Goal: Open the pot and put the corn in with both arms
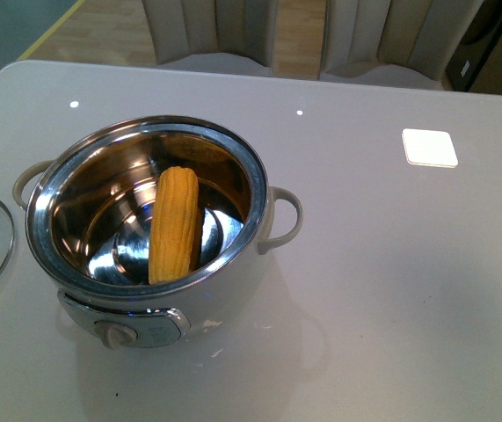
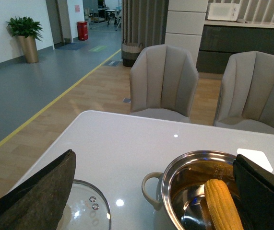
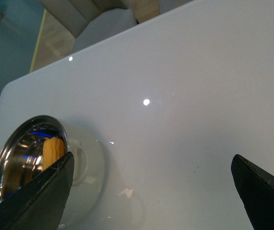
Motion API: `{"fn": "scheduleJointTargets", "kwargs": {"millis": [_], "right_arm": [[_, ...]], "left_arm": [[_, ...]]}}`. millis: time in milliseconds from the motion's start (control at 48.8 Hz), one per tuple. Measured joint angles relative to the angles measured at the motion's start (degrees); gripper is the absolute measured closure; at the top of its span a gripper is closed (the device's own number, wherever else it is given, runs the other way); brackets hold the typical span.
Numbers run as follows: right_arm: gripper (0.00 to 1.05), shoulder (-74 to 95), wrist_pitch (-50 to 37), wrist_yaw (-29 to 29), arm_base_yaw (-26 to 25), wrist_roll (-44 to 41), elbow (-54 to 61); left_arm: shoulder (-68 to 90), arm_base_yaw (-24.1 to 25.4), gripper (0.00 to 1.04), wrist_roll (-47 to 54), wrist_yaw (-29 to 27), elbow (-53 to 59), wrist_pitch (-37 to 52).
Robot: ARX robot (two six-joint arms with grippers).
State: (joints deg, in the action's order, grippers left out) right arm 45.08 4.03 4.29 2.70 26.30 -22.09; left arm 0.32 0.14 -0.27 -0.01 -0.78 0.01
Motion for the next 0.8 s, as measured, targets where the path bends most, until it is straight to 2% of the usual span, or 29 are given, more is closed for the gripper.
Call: {"fn": "scheduleJointTargets", "kwargs": {"millis": [123, 246, 308, 431, 574, 615, 800], "right_arm": [[0.09, -3.9, -0.3, 0.3, -1.1, -0.3, 2.7], [0.25, -6.3, -21.7, -4.0, -2.3, -11.1, 11.3], [0.39, -8.3, -31.2, -4.3, -2.6, -19.1, 14.9], [0.67, -12.9, -31.0, -4.3, -2.6, -24.3, 17.0], [0.99, -17.3, -28.1, -4.3, -2.6, -25.4, 18.9], [1.03, -18.1, -27.5, -4.3, -2.6, -25.7, 19.1], [1.03, -22.1, -24.9, -4.3, -2.6, -25.9, 20.3]], "left_arm": [[0.0, 0.0, 0.07, 0.0, 0.0, 0.0, 0.0], [0.0, 0.0, 0.07, 0.0, 0.0, 0.0, 0.0], [0.0, 0.0, 0.07, 0.0, 0.0, 0.0, 0.0], [0.0, 0.0, 0.07, 0.0, 0.0, 0.0, 0.0], [0.0, 0.0, 0.07, 0.0, 0.0, 0.0, 0.0], [0.0, 0.0, 0.07, 0.0, 0.0, 0.0, 0.0], [0.0, 0.0, 0.07, 0.0, 0.0, 0.0, 0.0]]}}
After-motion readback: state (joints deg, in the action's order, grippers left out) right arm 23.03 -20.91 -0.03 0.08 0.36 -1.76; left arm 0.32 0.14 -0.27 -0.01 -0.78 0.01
